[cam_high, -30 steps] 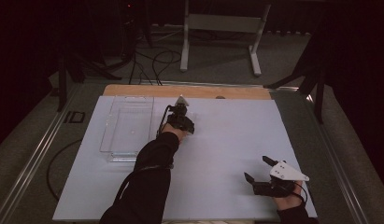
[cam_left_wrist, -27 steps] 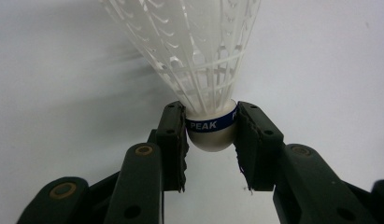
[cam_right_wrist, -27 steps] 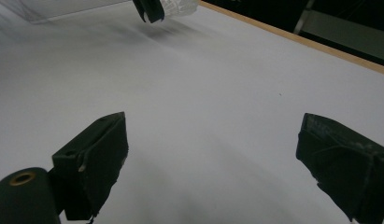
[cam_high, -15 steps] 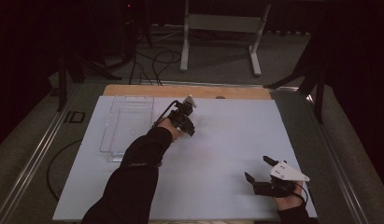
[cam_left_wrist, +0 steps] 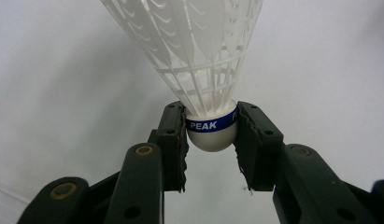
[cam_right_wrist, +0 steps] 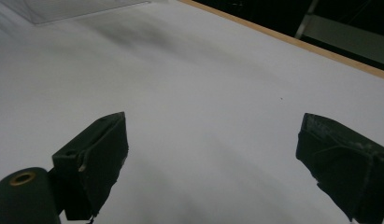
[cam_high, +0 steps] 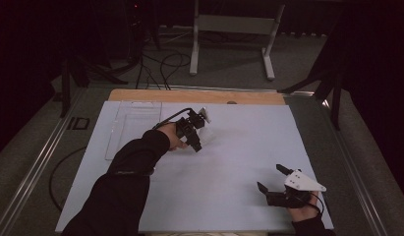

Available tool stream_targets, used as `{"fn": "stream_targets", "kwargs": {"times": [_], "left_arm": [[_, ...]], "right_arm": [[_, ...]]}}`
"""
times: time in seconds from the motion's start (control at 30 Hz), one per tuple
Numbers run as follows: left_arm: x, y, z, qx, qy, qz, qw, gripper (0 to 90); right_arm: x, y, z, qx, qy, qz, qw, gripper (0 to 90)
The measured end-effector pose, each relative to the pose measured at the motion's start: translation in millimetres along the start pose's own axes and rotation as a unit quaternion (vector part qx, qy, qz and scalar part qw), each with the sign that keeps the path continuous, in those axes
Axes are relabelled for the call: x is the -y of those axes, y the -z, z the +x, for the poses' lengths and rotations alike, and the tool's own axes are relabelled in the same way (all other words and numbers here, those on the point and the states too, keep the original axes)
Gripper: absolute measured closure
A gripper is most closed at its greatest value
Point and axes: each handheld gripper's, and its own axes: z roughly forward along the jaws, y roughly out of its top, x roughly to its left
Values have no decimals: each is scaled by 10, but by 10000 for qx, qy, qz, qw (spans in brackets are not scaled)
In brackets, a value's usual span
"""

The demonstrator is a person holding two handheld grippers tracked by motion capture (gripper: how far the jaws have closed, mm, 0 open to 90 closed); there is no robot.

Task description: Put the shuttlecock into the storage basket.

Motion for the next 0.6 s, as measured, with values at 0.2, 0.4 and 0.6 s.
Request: {"fn": "stream_targets", "kwargs": {"times": [0.2,0.4,0.6], "left_arm": [[102,126,-54,48,-410,104,9991,653],[196,206,-114,9,-563,197,9982,653],[297,401,-113,75,-579,77,9983,653]], "right_arm": [[-9,9,8,6,-13,-29,10000,93],[-9,3,11,-36,-21,-19,10000,93],[-5,0,7,-29,-37,-28,10000,93]]}}
